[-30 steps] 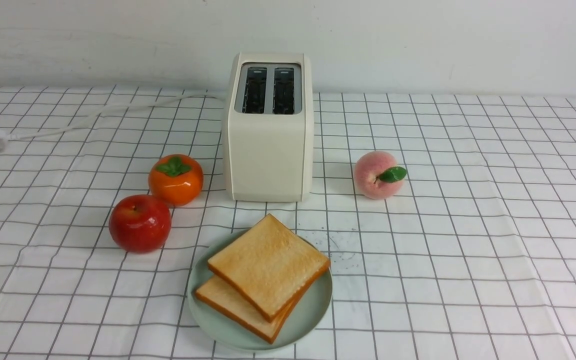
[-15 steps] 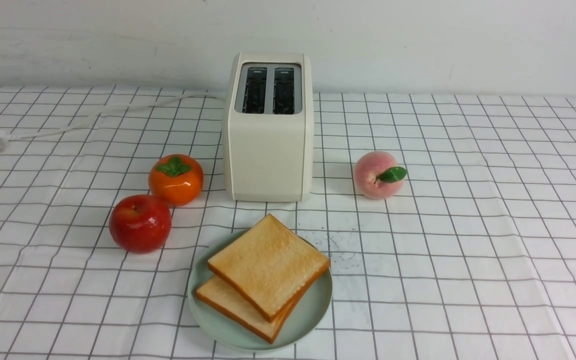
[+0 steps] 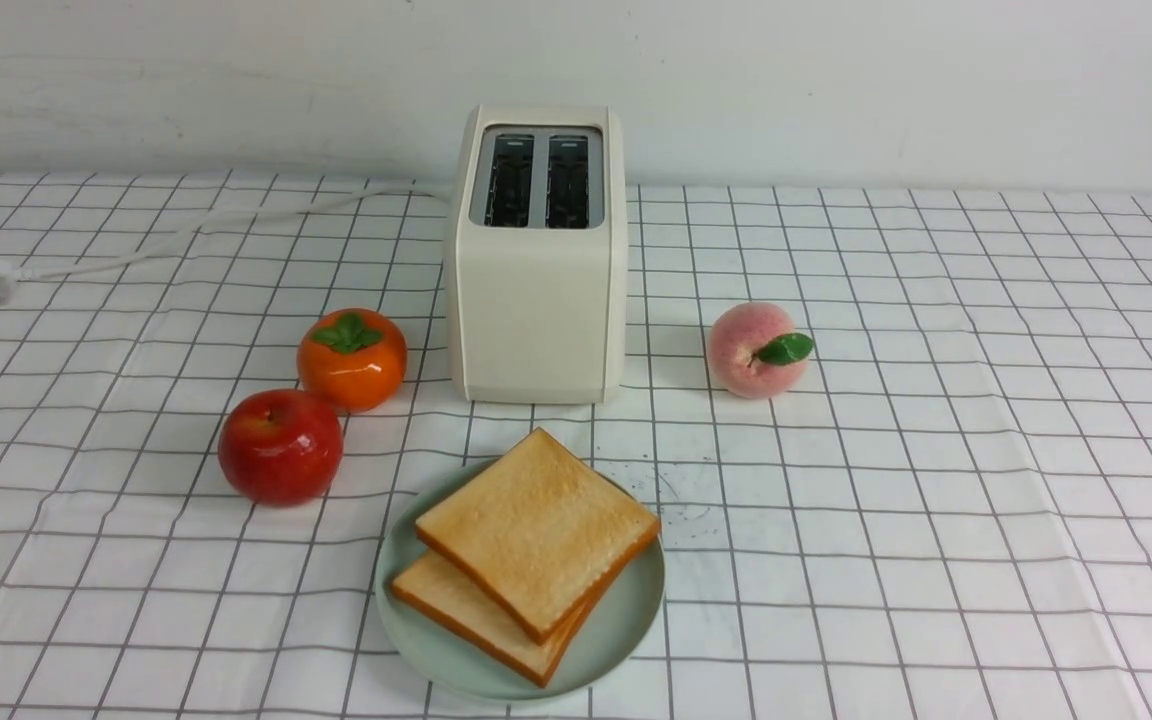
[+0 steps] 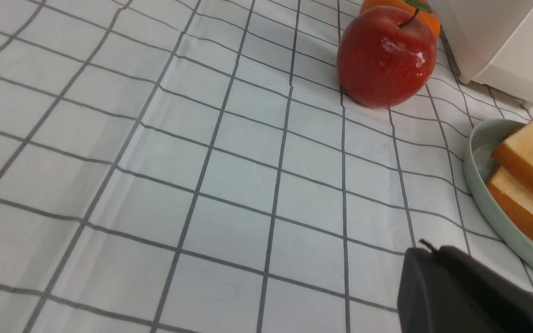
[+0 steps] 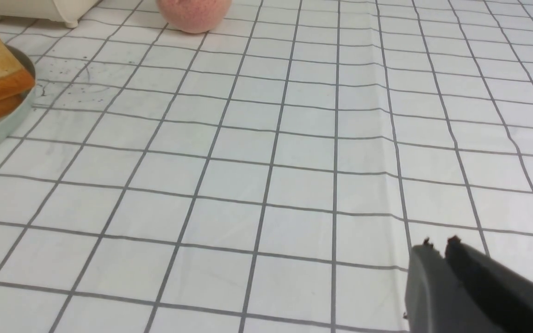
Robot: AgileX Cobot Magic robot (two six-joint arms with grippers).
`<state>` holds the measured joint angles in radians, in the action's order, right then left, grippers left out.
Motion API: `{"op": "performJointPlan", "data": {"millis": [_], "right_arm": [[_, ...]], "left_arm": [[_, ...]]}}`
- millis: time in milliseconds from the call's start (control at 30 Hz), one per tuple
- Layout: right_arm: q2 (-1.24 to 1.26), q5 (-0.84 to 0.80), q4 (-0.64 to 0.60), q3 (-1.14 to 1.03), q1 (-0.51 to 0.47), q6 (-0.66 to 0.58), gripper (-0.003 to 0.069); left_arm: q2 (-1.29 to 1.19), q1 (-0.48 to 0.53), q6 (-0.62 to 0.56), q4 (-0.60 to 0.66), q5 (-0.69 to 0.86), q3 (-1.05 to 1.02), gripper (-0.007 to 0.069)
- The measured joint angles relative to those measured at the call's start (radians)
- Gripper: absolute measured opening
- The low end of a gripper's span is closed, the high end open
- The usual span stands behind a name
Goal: Take toasted bread from bread machine on white checkered table place on plate.
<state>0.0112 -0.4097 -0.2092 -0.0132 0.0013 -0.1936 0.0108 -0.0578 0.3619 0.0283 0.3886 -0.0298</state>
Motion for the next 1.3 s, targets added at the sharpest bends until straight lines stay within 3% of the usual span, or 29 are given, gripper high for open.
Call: {"op": "performJointPlan", "data": {"millis": [1300], "right_arm": [[0.000,0.000,0.000,0.000,0.000,0.000,0.0051]], "left_arm": [[0.000,0.000,0.001,0.000,0.000,0.000,0.0008]]}}
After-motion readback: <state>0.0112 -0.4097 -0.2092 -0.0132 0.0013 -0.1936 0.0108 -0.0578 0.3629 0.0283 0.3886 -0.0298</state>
